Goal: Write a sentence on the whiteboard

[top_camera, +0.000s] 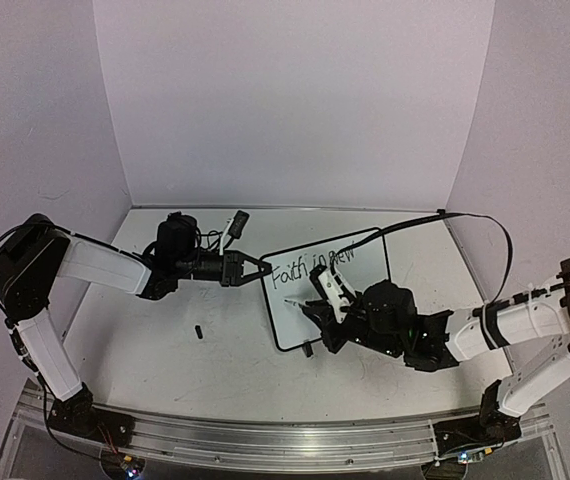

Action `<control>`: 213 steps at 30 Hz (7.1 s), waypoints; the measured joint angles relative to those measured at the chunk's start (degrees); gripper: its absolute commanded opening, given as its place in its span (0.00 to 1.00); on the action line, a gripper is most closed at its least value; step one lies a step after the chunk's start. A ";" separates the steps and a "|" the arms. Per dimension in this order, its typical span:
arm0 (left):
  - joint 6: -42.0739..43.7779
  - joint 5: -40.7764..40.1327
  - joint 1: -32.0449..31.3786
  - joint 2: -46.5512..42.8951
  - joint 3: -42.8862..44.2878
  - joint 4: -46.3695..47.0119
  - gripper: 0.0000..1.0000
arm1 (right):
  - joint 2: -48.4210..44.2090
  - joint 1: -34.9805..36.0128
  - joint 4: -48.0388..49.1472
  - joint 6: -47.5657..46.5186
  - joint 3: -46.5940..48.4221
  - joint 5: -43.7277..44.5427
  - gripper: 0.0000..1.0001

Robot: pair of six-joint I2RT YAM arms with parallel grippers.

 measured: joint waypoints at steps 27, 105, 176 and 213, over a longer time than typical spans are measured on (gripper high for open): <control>0.01 -0.05 -0.13 0.00 0.02 -0.04 0.00 | 5.20 0.00 0.62 1.83 3.26 2.59 0.00; 0.13 -0.08 -0.15 0.00 0.02 -0.04 0.00 | 5.02 1.70 0.84 5.43 2.04 3.21 0.00; 0.15 -0.27 -0.26 0.00 0.02 -0.11 0.00 | 4.02 1.66 -0.48 10.68 0.00 7.42 0.00; 0.15 -0.26 -0.35 0.00 0.02 -0.07 0.00 | 4.73 1.57 1.04 8.64 1.98 7.46 0.00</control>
